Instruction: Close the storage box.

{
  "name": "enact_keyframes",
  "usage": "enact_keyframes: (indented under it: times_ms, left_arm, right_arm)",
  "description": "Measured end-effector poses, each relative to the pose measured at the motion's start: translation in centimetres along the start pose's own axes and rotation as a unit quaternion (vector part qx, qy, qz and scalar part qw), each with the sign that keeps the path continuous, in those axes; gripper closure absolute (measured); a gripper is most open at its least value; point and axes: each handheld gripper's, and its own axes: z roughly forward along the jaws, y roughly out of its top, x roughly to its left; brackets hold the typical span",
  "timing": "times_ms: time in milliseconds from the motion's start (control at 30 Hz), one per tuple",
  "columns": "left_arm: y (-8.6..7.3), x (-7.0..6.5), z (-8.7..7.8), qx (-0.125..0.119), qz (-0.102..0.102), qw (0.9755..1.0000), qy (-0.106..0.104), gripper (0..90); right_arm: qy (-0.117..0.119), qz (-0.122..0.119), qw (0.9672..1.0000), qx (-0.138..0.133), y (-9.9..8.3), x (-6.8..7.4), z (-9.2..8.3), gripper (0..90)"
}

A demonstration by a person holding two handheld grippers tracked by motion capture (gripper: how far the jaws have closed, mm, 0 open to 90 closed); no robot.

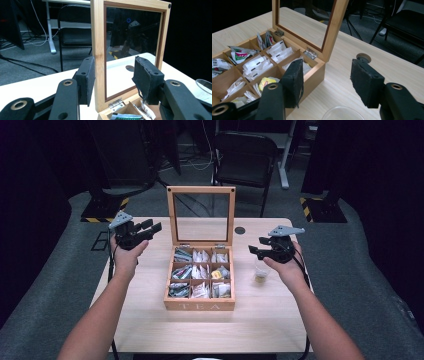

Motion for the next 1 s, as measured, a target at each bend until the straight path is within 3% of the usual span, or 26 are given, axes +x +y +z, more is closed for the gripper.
enact_keyframes:
  times_ms: [467, 733, 1000]
  left_arm:
    - [0.0, 0.1, 0.0, 0.002, -0.003, 1.0000, 0.002, 48.8]
    - [0.0, 0.4, -0.1, 0.002, -0.005, 1.0000, 0.006, 48.1]
    - [-0.1, 0.4, 0.1, 0.001, -0.006, 1.0000, 0.001, 48.1]
  right_arm:
    - [0.014, 0.008, 0.9998, -0.008, 1.8, 0.8, 1.3, 40.7]
    - [0.013, 0.000, 0.9999, -0.009, 3.0, 1.3, 1.9, 40.2]
    - [0.029, -0.002, 0.9995, -0.011, 3.9, 1.4, 2.9, 39.7]
